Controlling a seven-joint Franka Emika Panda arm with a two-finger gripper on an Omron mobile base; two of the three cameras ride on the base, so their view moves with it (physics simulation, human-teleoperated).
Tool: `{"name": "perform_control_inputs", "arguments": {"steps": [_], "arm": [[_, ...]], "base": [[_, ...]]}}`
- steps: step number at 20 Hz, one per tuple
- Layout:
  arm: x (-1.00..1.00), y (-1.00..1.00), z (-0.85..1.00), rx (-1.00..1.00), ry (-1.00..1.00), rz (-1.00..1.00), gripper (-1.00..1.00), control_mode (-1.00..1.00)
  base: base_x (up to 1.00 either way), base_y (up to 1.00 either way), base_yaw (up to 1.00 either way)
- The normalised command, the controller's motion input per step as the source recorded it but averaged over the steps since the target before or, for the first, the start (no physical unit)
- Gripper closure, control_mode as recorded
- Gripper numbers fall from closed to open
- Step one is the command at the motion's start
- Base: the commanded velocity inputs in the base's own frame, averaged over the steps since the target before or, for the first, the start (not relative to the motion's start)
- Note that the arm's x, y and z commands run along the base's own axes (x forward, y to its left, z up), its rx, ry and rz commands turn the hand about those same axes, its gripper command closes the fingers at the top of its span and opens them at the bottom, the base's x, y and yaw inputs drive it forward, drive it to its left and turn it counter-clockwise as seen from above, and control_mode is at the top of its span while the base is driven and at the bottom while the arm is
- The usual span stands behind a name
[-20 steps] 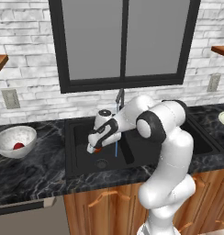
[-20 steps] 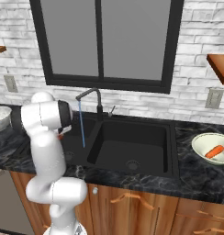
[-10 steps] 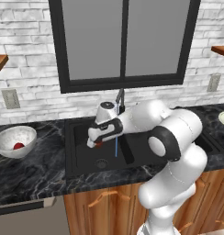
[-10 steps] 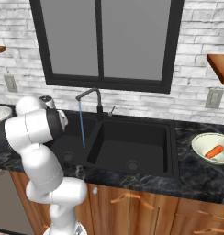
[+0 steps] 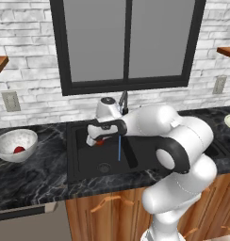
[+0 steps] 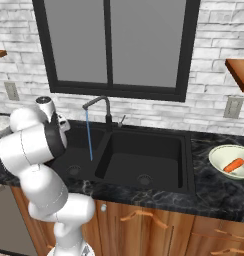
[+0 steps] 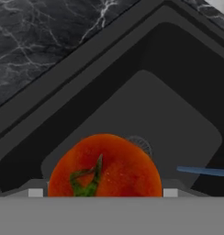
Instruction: Pick the tomatos from the sink and place them in one bowl. Place the carrot in the other bowl. Then turn off the sink faucet.
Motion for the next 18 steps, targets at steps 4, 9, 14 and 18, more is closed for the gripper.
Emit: {"name": "perform_control_inputs", "arguments": {"steps": [4, 9, 14, 18], "arm": [[-0.12, 0.12, 0.36, 0.0, 0.0, -0.02, 1.0, -1.0], [-0.11, 0.28, 0.31, 0.0, 0.0, -0.02, 1.0, -1.0], [-0.01, 0.49, 0.28, 0.0, 0.0, -0.01, 1.0, -1.0], [0.0, 0.63, 0.11, 0.0, 0.0, -0.03, 1.0, -1.0]], "base": [[0.0, 0.0, 0.0], [0.0, 0.0, 0.0], [0.0, 0.0, 0.0], [0.0, 0.0, 0.0]]}}
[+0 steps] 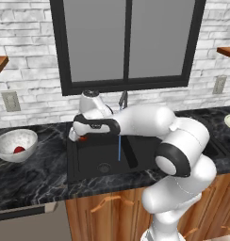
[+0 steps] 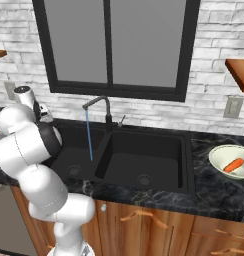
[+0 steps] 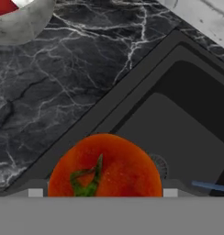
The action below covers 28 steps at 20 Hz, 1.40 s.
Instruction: Pick the tomatos from the sink and place them in one bowl. Place the carrot in the other bowl. Then turn off the sink faucet.
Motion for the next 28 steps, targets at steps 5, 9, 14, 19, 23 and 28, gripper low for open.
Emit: {"name": "perform_control_inputs", "arguments": {"steps": [5, 9, 14, 19, 23, 28], "arm": [[0.0, 0.74, 0.07, 0.0, 0.0, -0.02, 1.0, -1.0], [0.0, 0.71, 0.17, 0.0, 0.0, -0.02, 1.0, -1.0], [0.0, 0.58, 0.28, 0.0, 0.0, -0.03, 1.0, -1.0], [0.0, 0.48, 0.23, 0.0, 0.0, -0.04, 1.0, -1.0], [0.0, 0.49, 0.05, 0.0, 0.0, -0.03, 1.0, -1.0], [0.0, 0.46, 0.0, 0.0, 0.0, -0.03, 1.0, -1.0]], "base": [[0.0, 0.0, 0.0], [0.0, 0.0, 0.0], [0.0, 0.0, 0.0], [0.0, 0.0, 0.0], [0.0, 0.0, 0.0], [0.0, 0.0, 0.0]]}}
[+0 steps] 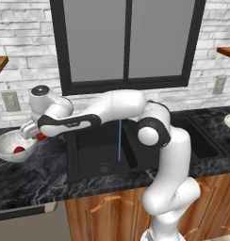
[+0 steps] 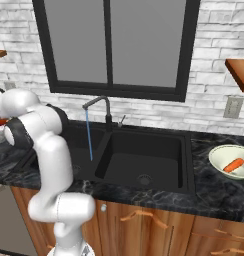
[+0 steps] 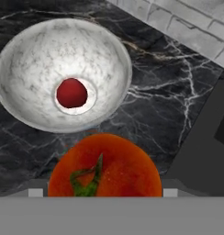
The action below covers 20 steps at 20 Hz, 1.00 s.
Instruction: Pick the tomatos from the sink and place them in one bowl. Place the carrot in the other bowl. Then turn off the sink faucet.
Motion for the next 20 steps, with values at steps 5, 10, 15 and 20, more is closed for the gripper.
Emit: {"name": "perform_control_inputs", "arguments": {"steps": [5, 10, 15, 20], "arm": [[0.0, 0.42, 0.0, 0.0, 0.0, -0.03, 1.0, -1.0], [0.0, 0.32, -0.01, 0.0, 0.0, -0.04, 1.0, -1.0], [0.01, 0.18, -0.15, 0.0, 0.0, -0.04, 1.0, -1.0], [0.09, 0.1, -0.36, 0.0, 0.0, -0.03, 1.0, -1.0]], "base": [[0.0, 0.0, 0.0], [0.0, 0.0, 0.0], [0.0, 0.0, 0.0], [0.0, 0.0, 0.0]]}}
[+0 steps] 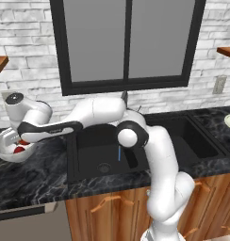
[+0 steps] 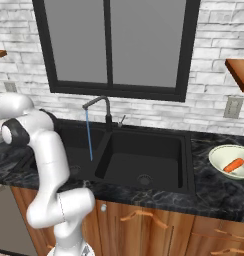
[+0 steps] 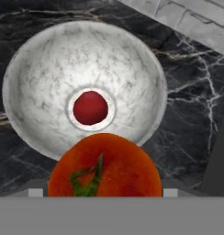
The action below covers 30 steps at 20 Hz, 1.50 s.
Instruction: Pick the tomatos from the sink and place them in one bowl. Place the carrot in the other bowl. Then turn off the sink faucet.
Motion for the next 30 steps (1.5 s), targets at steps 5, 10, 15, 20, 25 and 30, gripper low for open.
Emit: {"name": "perform_control_inputs", "arguments": {"steps": [5, 10, 15, 20, 25, 30], "arm": [[0.18, 0.02, -0.12, 0.0, 0.0, -0.04, 1.0, -1.0], [0.25, 0.09, -0.1, 0.0, 0.0, -0.04, 1.0, -1.0], [0.23, 0.15, -0.17, 0.0, 0.02, -0.03, 1.0, -1.0], [0.2, 0.22, -0.09, 0.0, 0.04, -0.04, 1.0, -1.0], [0.12, 0.21, -0.13, 0.0, 0.05, -0.02, 1.0, -1.0], [0.04, 0.09, 0.0, 0.0, 0.05, -0.02, 1.0, -1.0]], "base": [[0.0, 0.0, 0.0], [0.0, 0.0, 0.0], [0.0, 0.0, 0.0], [0.0, 0.0, 0.0], [0.0, 0.0, 0.0], [0.0, 0.0, 0.0]]}}
